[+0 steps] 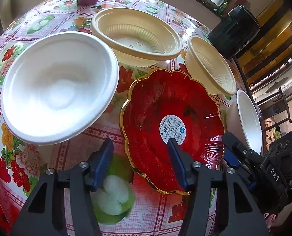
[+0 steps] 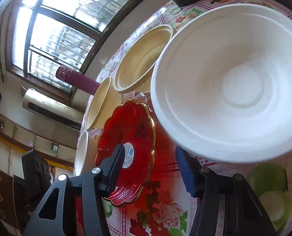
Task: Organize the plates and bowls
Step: 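Reach the left gripper to the small red stickered plate and grasp its rim, then carry the small red plate onto the wedding plate and open the left gripper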
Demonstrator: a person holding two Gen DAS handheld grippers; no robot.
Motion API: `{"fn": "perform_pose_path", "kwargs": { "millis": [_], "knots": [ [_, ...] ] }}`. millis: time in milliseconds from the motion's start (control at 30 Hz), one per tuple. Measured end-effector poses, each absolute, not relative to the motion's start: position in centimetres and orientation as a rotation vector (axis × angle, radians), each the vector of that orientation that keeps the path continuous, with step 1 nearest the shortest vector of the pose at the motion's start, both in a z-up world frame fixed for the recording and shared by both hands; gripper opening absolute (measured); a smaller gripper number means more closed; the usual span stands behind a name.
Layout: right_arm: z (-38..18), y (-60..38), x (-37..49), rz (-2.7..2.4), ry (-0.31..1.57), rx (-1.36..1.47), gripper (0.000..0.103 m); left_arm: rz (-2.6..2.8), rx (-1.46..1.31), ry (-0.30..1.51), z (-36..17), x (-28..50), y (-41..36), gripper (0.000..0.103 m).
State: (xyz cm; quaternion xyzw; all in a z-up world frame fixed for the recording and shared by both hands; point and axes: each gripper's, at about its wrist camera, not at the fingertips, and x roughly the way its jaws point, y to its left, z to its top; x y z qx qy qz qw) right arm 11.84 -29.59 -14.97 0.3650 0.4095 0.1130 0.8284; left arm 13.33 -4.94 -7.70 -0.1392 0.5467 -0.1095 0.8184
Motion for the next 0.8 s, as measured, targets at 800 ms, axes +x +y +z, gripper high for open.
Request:
{"fn": "perform_pose_path", "kwargs": {
  "millis": [800],
  "knots": [
    [-15.6,-29.7,11.3,0.233,0.891,0.754,0.015,-0.217,-0.25,1.143,-7.9,12.2,-4.7,0.012]
  ]
}}
